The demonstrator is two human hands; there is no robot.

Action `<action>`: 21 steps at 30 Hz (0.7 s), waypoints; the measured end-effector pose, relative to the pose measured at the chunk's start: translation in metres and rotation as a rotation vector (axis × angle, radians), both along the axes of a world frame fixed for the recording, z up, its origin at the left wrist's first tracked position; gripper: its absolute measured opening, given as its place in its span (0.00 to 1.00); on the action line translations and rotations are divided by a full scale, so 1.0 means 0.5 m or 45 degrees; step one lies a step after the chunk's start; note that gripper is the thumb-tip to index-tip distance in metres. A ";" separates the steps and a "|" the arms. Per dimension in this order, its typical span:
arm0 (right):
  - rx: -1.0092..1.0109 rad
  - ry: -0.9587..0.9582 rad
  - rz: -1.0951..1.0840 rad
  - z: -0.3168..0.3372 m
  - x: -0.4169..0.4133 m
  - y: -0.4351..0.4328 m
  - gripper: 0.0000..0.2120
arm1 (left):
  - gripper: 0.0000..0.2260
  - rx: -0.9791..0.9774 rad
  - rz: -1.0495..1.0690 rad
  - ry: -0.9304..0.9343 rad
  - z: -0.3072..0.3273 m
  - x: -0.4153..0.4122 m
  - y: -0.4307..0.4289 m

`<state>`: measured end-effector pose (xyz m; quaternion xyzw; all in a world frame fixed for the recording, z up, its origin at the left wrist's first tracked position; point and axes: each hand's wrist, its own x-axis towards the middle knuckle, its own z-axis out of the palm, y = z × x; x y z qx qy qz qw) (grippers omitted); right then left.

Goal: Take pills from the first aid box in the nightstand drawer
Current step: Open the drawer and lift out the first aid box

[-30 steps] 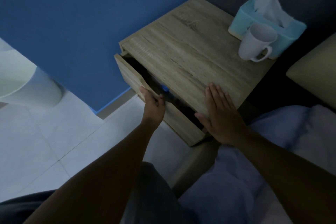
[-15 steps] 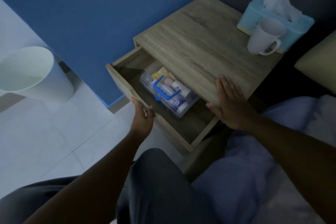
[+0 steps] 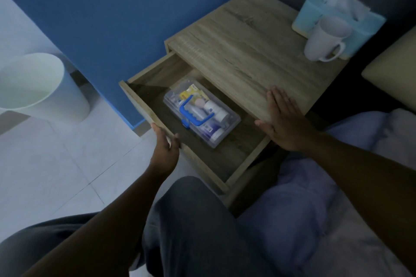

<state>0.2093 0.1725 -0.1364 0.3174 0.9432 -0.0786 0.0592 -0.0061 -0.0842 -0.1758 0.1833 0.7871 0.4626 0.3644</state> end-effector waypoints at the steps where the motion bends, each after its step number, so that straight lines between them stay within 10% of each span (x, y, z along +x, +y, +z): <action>1: 0.001 0.003 0.002 -0.002 0.000 0.001 0.43 | 0.36 -0.004 0.001 0.007 -0.001 0.000 0.000; 21: -0.270 0.414 0.133 0.043 -0.090 -0.168 0.28 | 0.40 -0.172 -0.277 0.876 0.057 -0.090 0.046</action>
